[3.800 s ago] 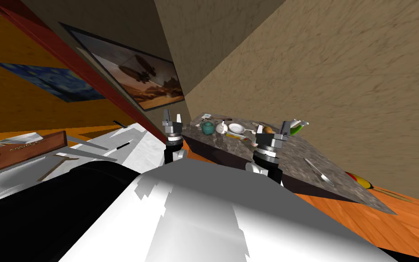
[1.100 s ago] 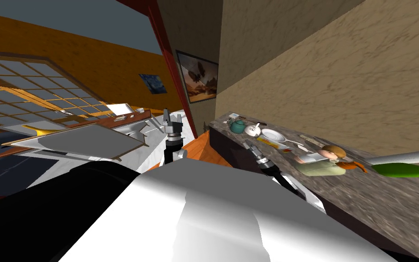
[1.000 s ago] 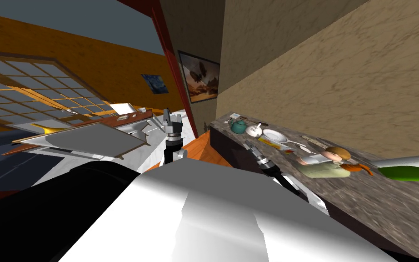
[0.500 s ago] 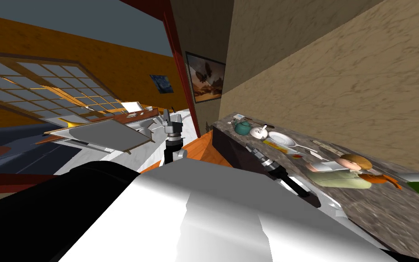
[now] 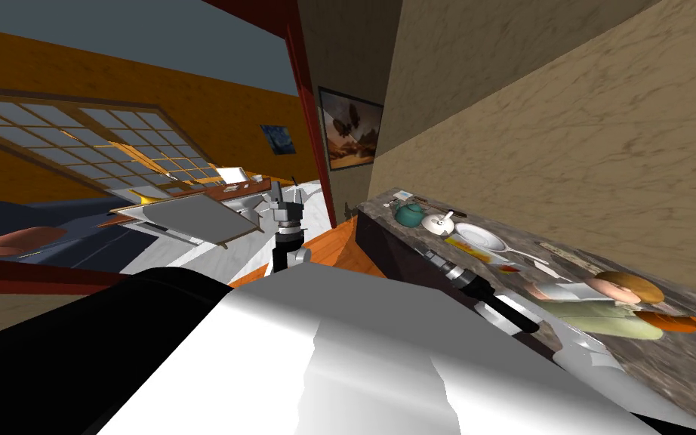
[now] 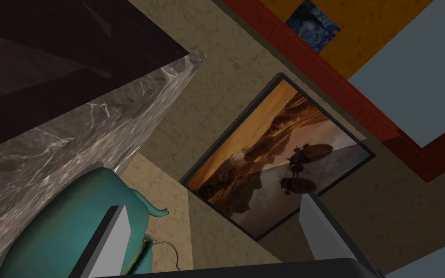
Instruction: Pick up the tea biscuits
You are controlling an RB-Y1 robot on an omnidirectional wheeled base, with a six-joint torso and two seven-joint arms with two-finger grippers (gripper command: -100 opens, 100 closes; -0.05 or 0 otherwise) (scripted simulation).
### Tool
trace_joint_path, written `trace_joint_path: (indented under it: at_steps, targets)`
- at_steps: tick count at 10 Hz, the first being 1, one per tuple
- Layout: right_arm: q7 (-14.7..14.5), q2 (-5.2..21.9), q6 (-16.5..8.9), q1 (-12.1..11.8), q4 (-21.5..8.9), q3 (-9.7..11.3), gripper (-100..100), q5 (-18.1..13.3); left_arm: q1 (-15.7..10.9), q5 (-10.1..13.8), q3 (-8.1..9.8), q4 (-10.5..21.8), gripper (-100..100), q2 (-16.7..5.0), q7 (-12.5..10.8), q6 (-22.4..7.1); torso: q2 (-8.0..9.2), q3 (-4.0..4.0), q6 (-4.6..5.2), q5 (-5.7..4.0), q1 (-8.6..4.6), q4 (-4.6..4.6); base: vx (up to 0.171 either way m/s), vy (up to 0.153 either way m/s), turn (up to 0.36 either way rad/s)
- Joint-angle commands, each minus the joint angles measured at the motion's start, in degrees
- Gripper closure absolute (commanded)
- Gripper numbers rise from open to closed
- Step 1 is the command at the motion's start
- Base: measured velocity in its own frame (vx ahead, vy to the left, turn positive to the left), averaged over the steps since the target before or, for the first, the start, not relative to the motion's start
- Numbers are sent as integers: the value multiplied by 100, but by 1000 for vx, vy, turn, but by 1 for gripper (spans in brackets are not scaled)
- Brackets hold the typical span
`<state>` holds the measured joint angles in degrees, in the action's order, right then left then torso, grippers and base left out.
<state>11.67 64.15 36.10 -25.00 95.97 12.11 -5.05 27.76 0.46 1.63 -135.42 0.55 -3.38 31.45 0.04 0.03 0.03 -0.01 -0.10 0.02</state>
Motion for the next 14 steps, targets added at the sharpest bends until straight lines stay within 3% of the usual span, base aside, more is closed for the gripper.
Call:
trace_joint_path:
  at_steps: [1, 2, 4, 7, 9, 14]
  targets:
    - [-19, 286, 9, 1, -71, 37, -100, -71, 0, 0, 0, 0, 0, 0, 0, 0, 0, 0, 0, 0, 0, 0, 8, 2, 82]
    - [-40, 457, 75, 17, -296, 96, -100, -204, 1, 0, 0, 0, 0, 0, 0, 0, 0, 0, 3, 0, -1, 0, 11, -1, 163]
    - [-40, 708, 75, 17, -296, 96, -100, -204, 1, 0, 1, 0, 0, 0, 0, 0, -1, -1, 4, -1, -5, 0, 9, -6, 38]
    - [-99, 1294, 209, 40, -741, 222, -100, -490, 1, 0, 1, 0, 0, 0, 0, 0, -1, -1, 3, -1, -6, 0, 15, -11, 137]
    - [-99, 1493, 209, 40, -741, 222, -100, -490, 1, 0, 1, 0, 0, 0, 0, 0, -5, -3, 5, -2, -8, -1, 13, -16, 33]
    - [-220, 2399, 423, 39, -1367, 438, -100, -953, 1, 0, 1, 0, 0, 0, 0, 0, -6, -4, 4, -4, -11, -1, 19, -27, 119]
